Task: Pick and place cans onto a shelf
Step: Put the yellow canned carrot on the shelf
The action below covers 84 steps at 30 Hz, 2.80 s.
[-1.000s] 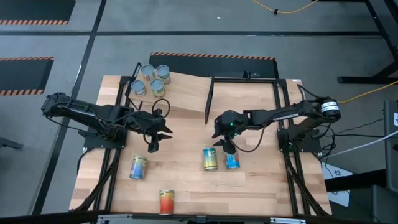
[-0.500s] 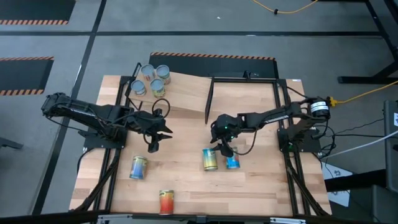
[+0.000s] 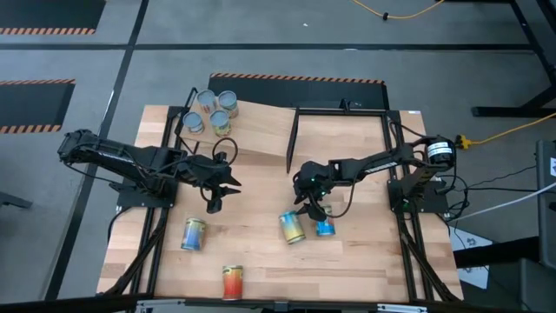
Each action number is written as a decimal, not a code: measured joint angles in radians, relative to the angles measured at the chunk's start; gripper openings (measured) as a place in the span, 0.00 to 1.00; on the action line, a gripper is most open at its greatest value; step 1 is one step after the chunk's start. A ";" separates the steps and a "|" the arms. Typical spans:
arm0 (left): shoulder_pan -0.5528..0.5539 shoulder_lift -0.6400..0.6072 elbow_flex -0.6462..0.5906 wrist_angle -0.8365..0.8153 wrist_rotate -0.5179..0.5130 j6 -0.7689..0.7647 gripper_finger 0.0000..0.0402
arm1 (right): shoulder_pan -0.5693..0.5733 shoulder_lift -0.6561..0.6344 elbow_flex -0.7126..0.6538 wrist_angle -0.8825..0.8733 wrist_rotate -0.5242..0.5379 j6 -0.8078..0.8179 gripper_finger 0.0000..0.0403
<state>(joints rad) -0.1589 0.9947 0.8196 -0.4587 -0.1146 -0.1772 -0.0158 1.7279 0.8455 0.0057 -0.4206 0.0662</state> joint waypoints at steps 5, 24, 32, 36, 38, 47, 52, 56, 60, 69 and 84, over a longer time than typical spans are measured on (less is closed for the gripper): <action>-0.014 0.029 0.000 0.008 0.000 -0.004 0.23 | 0.000 0.000 0.000 0.005 0.000 0.002 0.51; -0.049 0.335 0.000 0.258 0.032 -0.032 0.23 | 0.137 -0.141 -0.001 -0.007 -0.014 0.060 0.51; -0.049 0.455 0.000 0.398 0.104 -0.080 0.23 | 0.236 -0.141 -0.001 -0.007 0.139 0.052 0.51; -0.049 0.513 0.000 0.472 0.107 -0.117 0.23 | 0.268 -0.141 -0.001 0.011 0.153 0.026 0.51; -0.049 0.537 0.000 0.497 0.107 -0.135 0.23 | 0.286 -0.141 -0.001 0.027 0.170 0.030 0.51; -0.049 0.642 -0.001 0.590 0.112 -0.172 0.23 | 0.389 -0.134 0.000 0.068 0.381 0.046 0.51; -0.049 0.684 0.000 0.630 0.127 -0.183 0.23 | 0.433 -0.117 0.000 0.088 0.467 0.060 0.51; -0.049 0.698 0.000 0.647 0.126 -0.182 0.23 | 0.449 -0.083 0.000 0.118 0.492 0.059 0.51; -0.046 0.701 0.000 0.645 0.098 -0.178 0.23 | 0.451 -0.049 0.000 0.125 0.498 0.059 0.51; -0.044 0.701 0.000 0.656 0.094 -0.171 0.23 | 0.451 -0.019 0.002 0.145 0.530 0.055 0.51; -0.022 0.701 0.000 0.678 0.110 -0.153 0.23 | 0.450 -0.018 0.001 0.154 0.527 0.054 0.51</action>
<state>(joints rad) -0.1806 1.6955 0.8196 0.2198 -0.0050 -0.3305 0.4339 1.7096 0.8463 0.1595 0.1067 0.1199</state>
